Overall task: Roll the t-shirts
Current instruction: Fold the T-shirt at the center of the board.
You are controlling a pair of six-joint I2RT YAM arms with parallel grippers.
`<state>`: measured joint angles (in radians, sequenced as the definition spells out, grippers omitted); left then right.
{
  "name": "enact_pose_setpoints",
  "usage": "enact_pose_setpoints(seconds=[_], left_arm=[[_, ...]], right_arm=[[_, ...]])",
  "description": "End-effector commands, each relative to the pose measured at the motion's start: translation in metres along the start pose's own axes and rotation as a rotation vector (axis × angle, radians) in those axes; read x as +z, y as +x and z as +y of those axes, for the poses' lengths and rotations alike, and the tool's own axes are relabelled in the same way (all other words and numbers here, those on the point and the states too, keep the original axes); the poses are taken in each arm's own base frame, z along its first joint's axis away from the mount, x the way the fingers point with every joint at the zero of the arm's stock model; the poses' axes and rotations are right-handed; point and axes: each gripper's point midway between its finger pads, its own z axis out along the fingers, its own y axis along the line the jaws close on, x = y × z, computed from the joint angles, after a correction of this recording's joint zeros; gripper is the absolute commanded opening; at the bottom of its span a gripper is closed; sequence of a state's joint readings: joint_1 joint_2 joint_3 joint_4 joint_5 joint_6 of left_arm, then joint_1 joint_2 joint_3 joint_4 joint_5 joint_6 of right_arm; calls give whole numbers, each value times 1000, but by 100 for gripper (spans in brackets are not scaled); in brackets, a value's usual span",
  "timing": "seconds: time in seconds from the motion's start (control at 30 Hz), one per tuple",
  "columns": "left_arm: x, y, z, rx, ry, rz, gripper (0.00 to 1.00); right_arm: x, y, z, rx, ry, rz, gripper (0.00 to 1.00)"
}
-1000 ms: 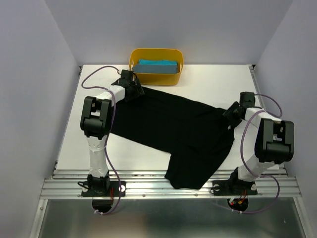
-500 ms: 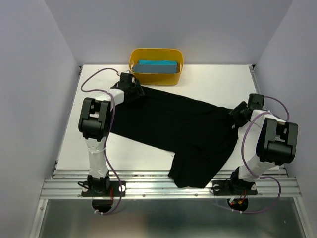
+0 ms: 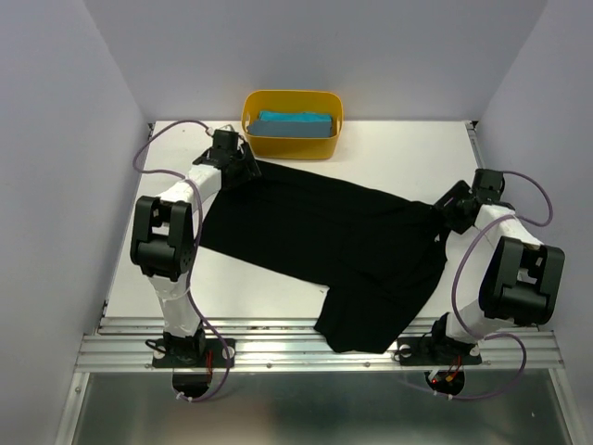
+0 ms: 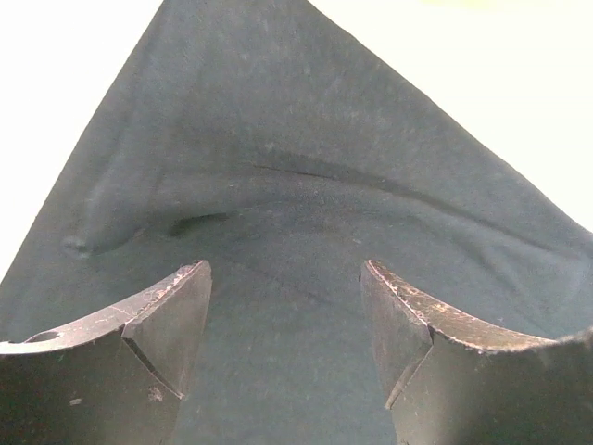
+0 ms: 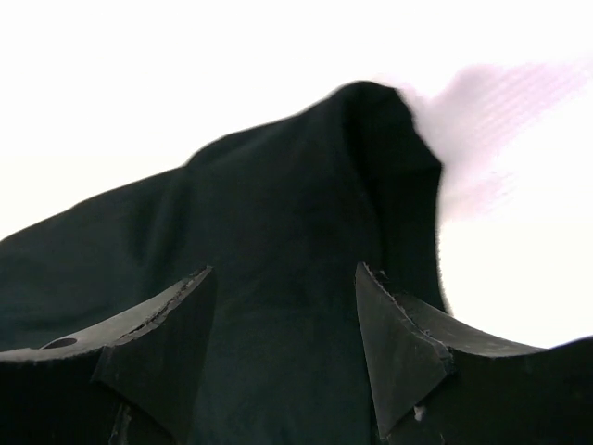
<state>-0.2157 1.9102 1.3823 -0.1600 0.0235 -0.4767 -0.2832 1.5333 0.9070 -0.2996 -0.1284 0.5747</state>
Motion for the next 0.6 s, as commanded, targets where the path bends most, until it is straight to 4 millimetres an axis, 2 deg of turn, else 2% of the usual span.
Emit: enact_pose_setpoints(seconds=[0.0,0.1,0.3,0.43,0.57], left_arm=[[-30,-29,5,22,-9,-75,76],[-32,-23,15,21,-11,-54,71],[-32,-6,32,-34,37,3,68],[-29,10,24,-55,98,50,65],[-19,8,19,-84,113,56,62]], right_arm=[[-24,-19,21,-31,-78,-38,67],[-31,-15,22,-39,-87,-36,68],[-38,-7,18,-49,-90,-27,72],[-33,1,13,-42,-80,-3,72],[-33,3,16,-34,-96,6,72]])
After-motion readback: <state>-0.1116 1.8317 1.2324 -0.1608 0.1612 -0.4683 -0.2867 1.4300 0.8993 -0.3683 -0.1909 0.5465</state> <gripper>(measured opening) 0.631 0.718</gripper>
